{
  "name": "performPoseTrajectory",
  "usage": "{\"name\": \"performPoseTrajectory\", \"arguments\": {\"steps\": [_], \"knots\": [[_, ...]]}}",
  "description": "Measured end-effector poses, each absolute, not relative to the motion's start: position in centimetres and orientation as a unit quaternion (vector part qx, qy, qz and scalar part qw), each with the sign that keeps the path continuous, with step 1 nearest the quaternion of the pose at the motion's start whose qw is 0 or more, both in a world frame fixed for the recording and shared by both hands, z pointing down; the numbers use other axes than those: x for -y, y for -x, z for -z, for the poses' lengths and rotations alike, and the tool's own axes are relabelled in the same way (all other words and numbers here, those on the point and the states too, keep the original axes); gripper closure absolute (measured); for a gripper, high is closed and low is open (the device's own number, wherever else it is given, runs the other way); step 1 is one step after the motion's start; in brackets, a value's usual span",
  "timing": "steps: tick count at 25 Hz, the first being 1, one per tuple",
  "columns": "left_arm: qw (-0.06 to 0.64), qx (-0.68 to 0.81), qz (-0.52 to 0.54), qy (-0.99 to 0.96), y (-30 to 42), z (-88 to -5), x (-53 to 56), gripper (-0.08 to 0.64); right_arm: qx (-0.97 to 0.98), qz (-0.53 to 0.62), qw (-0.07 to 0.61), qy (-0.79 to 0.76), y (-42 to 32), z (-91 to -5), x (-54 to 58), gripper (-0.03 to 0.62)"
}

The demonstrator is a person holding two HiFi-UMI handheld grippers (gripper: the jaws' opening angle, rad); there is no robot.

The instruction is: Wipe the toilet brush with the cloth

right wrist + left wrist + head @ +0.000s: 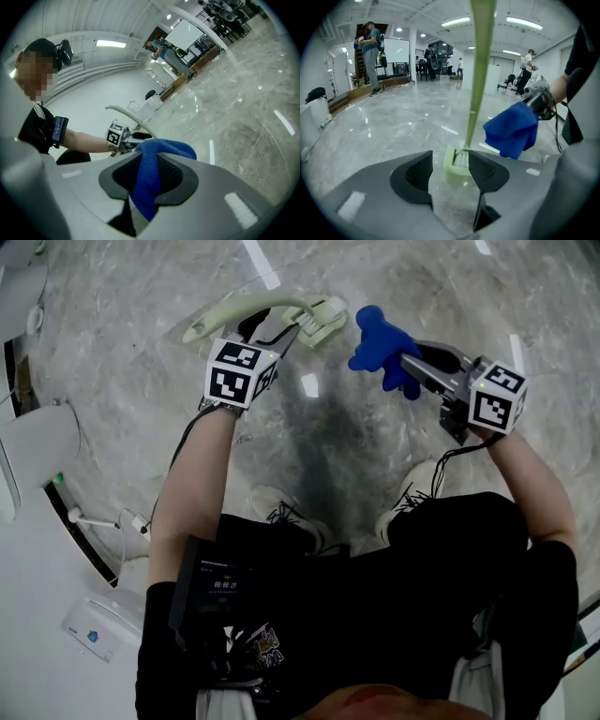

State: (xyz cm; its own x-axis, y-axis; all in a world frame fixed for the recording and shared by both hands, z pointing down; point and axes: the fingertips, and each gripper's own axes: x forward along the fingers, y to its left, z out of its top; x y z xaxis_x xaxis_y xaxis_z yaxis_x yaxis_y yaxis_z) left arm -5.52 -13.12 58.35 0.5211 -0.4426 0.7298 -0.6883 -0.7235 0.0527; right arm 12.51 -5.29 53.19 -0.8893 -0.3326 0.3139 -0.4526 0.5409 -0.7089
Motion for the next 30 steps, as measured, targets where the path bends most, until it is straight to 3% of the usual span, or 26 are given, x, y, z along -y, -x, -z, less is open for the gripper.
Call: {"name": "performPoseTrajectory", "arguments": {"steps": [4, 7, 12, 25, 30], "knots": [[0.174, 0.331, -0.385, -0.844, 5.4, -61.1, 14.5, 0.350, 0.876, -0.413, 0.121, -0.217, -11.8, -54.4, 4.7, 0.495], [0.189, 0.325, -0.385, -0.843, 5.1, -62.0, 14.5, 0.444, 0.850, -0.428, 0.180, -0.247, -11.6, -57.2, 6.2, 0.494], [0.231, 0.355, -0.361, -0.831, 5.2, -62.1, 14.7, 0.456, 0.775, -0.513, 0.268, -0.253, -7.8, -63.4, 5.3, 0.494], [0.310, 0.399, -0.294, -0.811, 5.5, -62.4, 14.5, 0.465, 0.813, -0.507, 0.233, -0.165, 4.4, -62.8, 3.6, 0.495], [0.349, 0.400, -0.267, -0.805, 5.4, -62.9, 14.1, 0.462, 0.823, -0.480, 0.251, -0.174, 4.3, -63.2, 4.0, 0.495]]}}
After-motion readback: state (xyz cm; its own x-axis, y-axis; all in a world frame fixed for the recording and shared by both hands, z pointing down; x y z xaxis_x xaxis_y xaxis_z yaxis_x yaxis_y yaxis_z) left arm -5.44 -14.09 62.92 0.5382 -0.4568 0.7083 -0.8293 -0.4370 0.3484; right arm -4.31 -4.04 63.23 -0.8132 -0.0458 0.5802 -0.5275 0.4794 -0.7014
